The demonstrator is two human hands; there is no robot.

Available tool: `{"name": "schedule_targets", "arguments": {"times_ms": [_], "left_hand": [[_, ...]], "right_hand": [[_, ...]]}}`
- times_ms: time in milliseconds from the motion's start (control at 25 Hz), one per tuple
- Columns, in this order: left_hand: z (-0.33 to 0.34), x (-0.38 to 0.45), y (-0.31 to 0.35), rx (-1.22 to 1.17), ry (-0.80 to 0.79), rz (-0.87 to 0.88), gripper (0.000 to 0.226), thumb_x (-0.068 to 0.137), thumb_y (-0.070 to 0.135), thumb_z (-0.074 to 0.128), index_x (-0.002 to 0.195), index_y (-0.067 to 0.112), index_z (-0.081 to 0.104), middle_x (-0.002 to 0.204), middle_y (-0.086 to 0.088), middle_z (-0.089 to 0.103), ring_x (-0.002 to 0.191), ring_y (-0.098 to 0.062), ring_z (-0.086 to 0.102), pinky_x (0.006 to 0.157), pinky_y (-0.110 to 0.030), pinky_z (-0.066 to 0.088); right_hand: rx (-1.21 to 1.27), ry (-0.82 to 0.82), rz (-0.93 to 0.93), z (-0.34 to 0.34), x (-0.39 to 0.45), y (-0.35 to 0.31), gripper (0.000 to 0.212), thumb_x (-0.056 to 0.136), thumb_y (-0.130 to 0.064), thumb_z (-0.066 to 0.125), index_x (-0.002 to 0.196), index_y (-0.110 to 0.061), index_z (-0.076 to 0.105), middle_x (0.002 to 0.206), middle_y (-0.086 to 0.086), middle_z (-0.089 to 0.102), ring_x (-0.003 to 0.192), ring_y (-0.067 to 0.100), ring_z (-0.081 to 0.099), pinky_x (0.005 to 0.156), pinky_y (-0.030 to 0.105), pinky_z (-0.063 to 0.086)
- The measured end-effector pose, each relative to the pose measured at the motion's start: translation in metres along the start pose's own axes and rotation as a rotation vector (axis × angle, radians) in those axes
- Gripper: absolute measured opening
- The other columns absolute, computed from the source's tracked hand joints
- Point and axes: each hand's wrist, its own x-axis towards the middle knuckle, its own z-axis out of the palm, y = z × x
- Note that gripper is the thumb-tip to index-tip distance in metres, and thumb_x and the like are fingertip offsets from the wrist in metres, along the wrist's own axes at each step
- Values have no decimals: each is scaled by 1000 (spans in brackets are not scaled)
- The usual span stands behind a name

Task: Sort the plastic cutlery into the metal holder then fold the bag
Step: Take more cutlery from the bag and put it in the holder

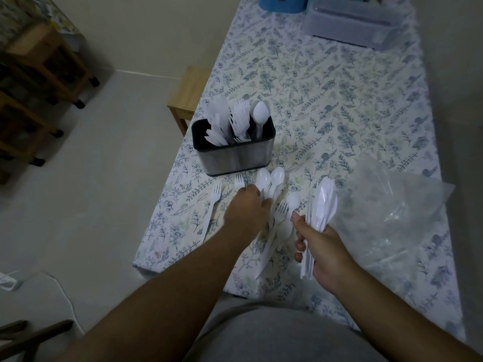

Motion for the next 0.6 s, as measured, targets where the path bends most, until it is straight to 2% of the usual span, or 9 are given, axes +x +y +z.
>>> {"name": "schedule_targets", "arguments": {"times_ms": [80, 160, 200, 280, 360, 480, 520, 600], "left_hand": [[2, 8, -3, 51, -10, -24, 19, 94, 27, 56, 85, 11, 62, 76, -1, 61, 71, -19, 65, 64, -35, 59], [-2, 5, -13, 104, -22, -49, 22, 93, 22, 52, 74, 13, 59, 62, 2, 56, 55, -14, 58, 49, -26, 50], [-4, 4, -20, 123, -18, -62, 22, 93, 22, 52, 74, 13, 58, 61, 2, 56, 54, -13, 57, 47, -26, 50], [-6, 2, -31, 107, 1, -66, 19, 93, 25, 53, 78, 14, 59, 67, 0, 62, 61, -17, 64, 57, -34, 59], [-7, -1, -28, 36, 23, -58, 17, 91, 34, 57, 86, 18, 58, 75, 1, 65, 68, -18, 66, 65, -37, 60], [-6, 0, -16, 75, 0, -39, 32, 88, 48, 64, 95, 18, 58, 85, 3, 64, 74, -14, 62, 60, -25, 46], [-7, 0, -13, 103, 1, -37, 30, 88, 46, 65, 93, 17, 58, 84, 3, 64, 73, -14, 61, 57, -25, 42], [-7, 3, -19, 84, 17, -52, 19, 88, 35, 62, 88, 17, 56, 79, 1, 64, 70, -17, 64, 57, -28, 50]], "right_hand": [[-5, -3, -3, -2, -2, 0, 20, 88, -28, 77, 87, -16, 62, 55, -3, 45, 49, 14, 42, 47, 30, 39], [-4, -9, -4, -6, -4, 0, 21, 88, -28, 77, 87, -15, 61, 57, -2, 46, 49, 13, 43, 48, 29, 40], [-7, -8, 0, -8, -5, 1, 21, 88, -27, 77, 87, -14, 61, 58, -1, 47, 49, 13, 43, 48, 29, 41], [-1, 5, 11, -11, -6, 1, 20, 89, -28, 77, 90, -14, 62, 60, -1, 47, 48, 12, 44, 47, 28, 41], [10, 18, 21, -13, -5, 1, 19, 89, -28, 77, 91, -15, 63, 58, -3, 47, 47, 11, 44, 46, 28, 41], [10, 17, 24, -12, -5, 1, 20, 89, -28, 77, 87, -15, 62, 58, -3, 47, 47, 12, 43, 48, 30, 40], [4, 9, 21, -11, -5, 1, 21, 89, -28, 77, 86, -15, 61, 59, -3, 47, 47, 13, 43, 48, 30, 40], [-8, 1, 19, -11, -6, 1, 22, 89, -29, 77, 85, -14, 60, 58, -2, 47, 48, 13, 43, 48, 30, 40]]}}
